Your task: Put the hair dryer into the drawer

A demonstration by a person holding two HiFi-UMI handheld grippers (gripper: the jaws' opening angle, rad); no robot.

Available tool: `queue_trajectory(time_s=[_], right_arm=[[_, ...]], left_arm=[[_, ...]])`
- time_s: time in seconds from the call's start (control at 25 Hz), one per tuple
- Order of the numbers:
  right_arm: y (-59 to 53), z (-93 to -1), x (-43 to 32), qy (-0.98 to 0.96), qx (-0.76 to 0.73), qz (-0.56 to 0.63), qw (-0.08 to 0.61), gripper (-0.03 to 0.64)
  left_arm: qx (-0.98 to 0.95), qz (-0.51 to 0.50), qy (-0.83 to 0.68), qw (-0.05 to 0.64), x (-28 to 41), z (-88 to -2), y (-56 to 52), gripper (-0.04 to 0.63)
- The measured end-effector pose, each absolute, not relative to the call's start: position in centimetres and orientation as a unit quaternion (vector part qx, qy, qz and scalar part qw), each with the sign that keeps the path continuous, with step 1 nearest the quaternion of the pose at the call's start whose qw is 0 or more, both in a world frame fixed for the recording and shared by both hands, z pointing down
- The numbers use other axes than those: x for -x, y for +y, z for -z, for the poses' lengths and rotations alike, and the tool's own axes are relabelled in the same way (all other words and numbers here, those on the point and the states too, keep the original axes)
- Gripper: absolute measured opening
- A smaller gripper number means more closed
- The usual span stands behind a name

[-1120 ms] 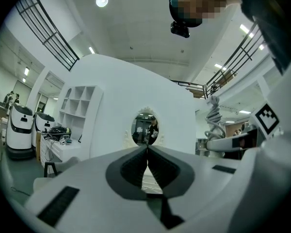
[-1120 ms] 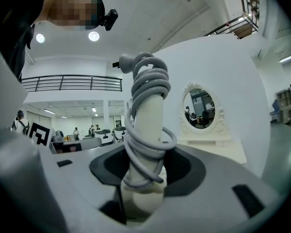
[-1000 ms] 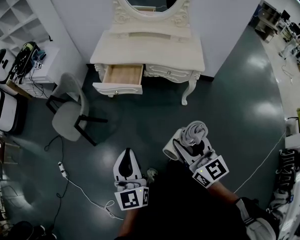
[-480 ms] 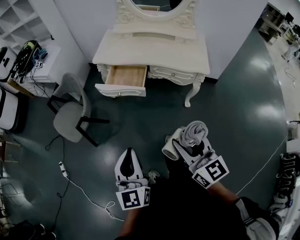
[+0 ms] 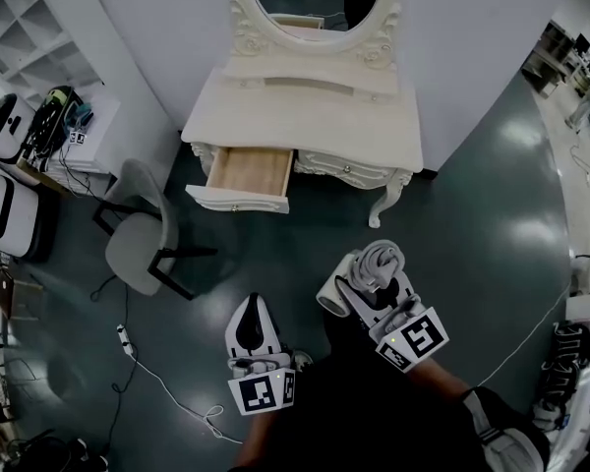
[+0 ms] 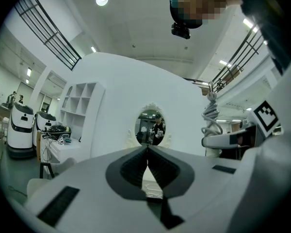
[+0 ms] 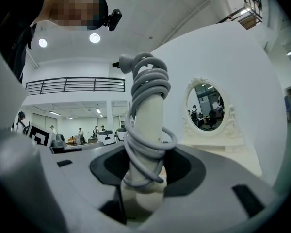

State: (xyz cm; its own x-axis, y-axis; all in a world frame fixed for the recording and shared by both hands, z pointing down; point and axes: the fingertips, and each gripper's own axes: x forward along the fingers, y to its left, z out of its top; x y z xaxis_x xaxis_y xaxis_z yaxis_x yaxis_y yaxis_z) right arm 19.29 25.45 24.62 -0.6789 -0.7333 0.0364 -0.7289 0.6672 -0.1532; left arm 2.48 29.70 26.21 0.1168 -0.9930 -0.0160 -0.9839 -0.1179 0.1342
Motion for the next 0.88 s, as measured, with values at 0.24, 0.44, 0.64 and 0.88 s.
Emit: queue_trajectory(time_s=[0.24, 0.44, 0.64, 0.88], right_arm=[[20.2, -25.1, -19.9, 0.917, 0.39, 0.08, 0.012, 0.201], [16.3, -25.2, -20.3, 0.922, 0.378, 0.08, 0.011, 0.201], [12.5, -25.4, -20.7, 0.93, 0.358, 0.082, 0.006, 0.201], [8.9, -25.9, -21.2, 0.94, 0.329, 0.085, -0.004, 0.201]], left_arm=[[-0.741, 0.046, -0.668, 0.049, -3.5, -27.0, 25.1, 0.024], [-0.733, 0.041, -0.677, 0.05, -4.1, -27.1, 21.6, 0.025], [-0.719, 0.038, -0.692, 0.052, -4.9, -27.3, 18.1, 0.024], [-0.704, 0.032, -0.707, 0.057, -6.2, -27.5, 14.8, 0.025]])
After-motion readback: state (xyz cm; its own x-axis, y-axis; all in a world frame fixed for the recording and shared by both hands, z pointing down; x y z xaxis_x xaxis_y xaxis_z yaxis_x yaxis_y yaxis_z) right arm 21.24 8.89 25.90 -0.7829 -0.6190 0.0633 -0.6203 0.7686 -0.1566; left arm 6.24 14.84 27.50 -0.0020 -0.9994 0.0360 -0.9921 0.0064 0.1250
